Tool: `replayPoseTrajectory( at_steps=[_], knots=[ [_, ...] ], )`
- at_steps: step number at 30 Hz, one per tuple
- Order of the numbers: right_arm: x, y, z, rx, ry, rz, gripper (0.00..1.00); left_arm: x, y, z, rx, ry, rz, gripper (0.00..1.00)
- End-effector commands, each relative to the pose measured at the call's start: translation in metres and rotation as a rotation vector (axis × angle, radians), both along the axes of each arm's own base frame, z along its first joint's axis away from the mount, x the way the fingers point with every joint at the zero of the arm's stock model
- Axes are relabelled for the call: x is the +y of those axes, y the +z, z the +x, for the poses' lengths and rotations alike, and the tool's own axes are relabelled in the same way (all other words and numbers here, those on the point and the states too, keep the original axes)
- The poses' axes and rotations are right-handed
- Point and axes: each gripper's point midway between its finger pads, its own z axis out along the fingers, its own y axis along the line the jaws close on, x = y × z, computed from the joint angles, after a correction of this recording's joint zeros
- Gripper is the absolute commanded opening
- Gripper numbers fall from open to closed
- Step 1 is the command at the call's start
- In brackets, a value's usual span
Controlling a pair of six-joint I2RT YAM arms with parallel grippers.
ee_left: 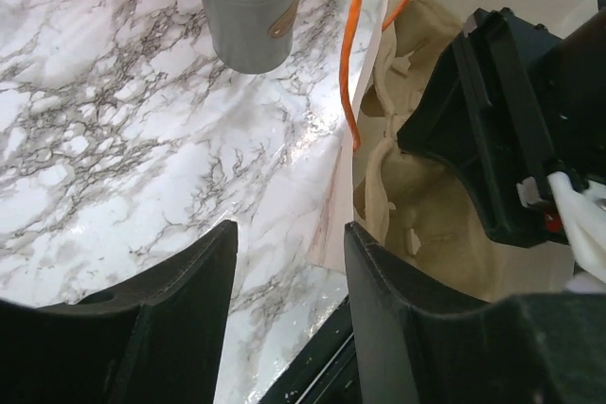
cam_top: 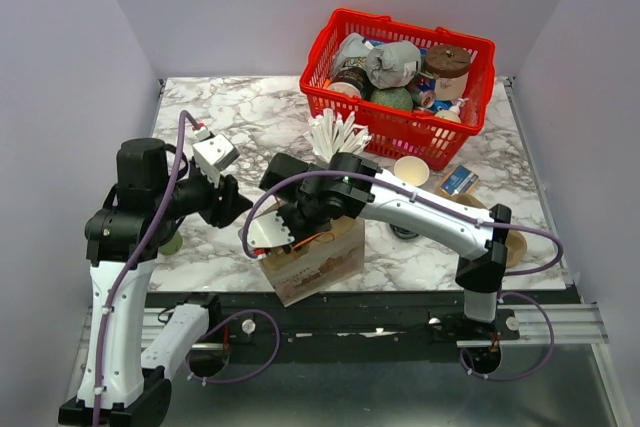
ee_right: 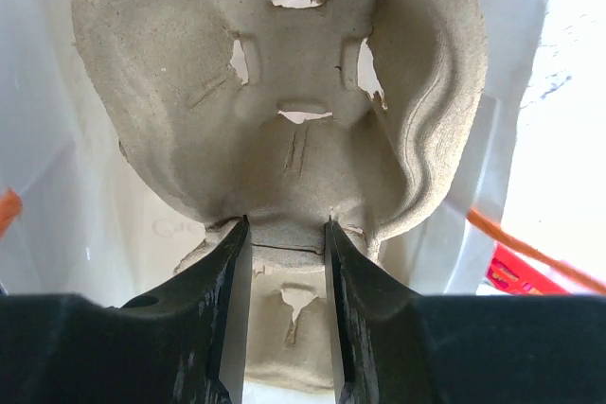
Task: Pack the takeout coffee
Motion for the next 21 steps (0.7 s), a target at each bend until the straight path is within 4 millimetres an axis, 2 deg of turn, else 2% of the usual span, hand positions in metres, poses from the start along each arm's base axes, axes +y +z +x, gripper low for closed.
replayPoseTrajectory(
  at_steps=[1,5,11,18,21],
  knots=[
    [-0.052,-0.014,-0.012,0.062,-0.029,-0.185,0.01,0.005,0.002,-0.011,-0.03,0.032,0.013,0.59],
    [-0.065,-0.024,-0.017,0.09,-0.039,-0.223,0.01,0.005,-0.003,-0.015,-0.012,0.036,0.002,0.59],
    [-0.081,-0.03,-0.025,0.15,-0.038,-0.239,0.0,0.0,-0.008,-0.009,-0.015,0.036,-0.034,0.59],
    [-0.076,-0.037,-0.033,0.297,-0.051,-0.207,0.01,-0.006,-0.015,-0.006,0.0,0.011,-0.063,0.6],
    [-0.074,-0.044,-0.034,0.356,-0.059,-0.211,0.04,-0.005,-0.018,-0.003,0.002,0.017,-0.057,0.6]
  ],
)
